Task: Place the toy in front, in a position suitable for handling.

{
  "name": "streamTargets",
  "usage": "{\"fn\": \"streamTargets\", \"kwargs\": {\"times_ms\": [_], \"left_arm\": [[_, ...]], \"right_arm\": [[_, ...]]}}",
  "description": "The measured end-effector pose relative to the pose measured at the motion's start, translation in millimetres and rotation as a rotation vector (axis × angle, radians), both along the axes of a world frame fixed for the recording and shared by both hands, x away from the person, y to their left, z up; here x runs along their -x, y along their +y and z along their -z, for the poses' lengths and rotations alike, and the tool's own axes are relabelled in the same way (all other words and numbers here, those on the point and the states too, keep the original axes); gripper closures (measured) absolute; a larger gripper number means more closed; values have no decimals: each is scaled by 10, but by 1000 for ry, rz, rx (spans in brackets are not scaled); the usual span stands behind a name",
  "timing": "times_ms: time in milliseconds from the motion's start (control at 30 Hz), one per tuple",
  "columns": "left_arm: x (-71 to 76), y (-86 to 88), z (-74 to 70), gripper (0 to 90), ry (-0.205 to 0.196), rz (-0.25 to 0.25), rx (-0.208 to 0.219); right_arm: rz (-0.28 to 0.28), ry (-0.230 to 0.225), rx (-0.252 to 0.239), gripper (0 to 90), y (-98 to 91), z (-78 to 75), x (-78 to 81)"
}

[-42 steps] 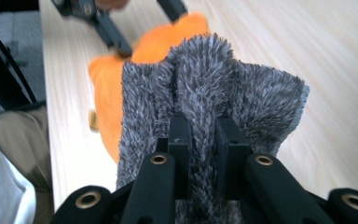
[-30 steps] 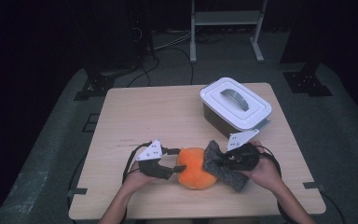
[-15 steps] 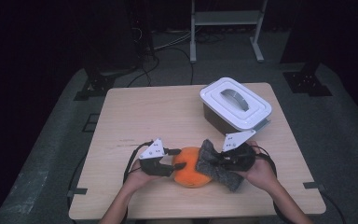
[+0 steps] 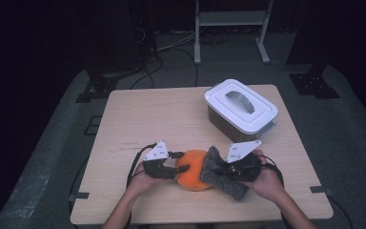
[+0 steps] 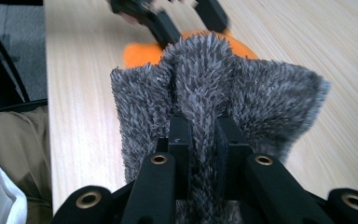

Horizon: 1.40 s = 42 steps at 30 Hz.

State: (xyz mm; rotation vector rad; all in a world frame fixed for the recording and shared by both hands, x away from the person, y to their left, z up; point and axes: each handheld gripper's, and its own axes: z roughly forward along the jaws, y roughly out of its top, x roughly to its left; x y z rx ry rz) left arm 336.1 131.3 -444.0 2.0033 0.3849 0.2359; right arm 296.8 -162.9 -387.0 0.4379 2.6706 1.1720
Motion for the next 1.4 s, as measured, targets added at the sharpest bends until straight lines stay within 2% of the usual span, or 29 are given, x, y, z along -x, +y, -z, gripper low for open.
{"fn": "streamTargets", "kwargs": {"times_ms": [100,167,333,600,667,800,867,1000,1133,1200,1400], "left_arm": [[1,7,0,455,11,-6,6],[-17,23,-9,452,26,7,7],[-22,113,-90,410,44,43,44],[-3,6,-68,450,35,46,40],[-12,-33,-48,456,33,32,26],[-30,-76,-34,456,38,-2,37],[-37,-85,-24,455,35,-19,45],[-38,-87,-16,444,38,-29,55],[-41,-82,-33,428,32,-23,52],[-35,-101,-32,429,31,-23,58],[20,-172,-52,431,-3,27,53]], "right_arm": [[-20,-18,35,783,96,17,18],[-17,-7,49,783,95,67,-2],[10,26,17,783,-20,135,-67],[69,61,1,783,-192,174,-129],[58,50,-27,782,-187,102,-87],[-10,3,-47,782,-5,-70,21],[-41,-31,-8,782,142,-102,66],[-53,-30,48,781,267,4,69],[-46,-29,73,780,201,103,84],[-29,-14,72,780,121,122,83],[21,-26,19,780,-28,-16,26]]}}
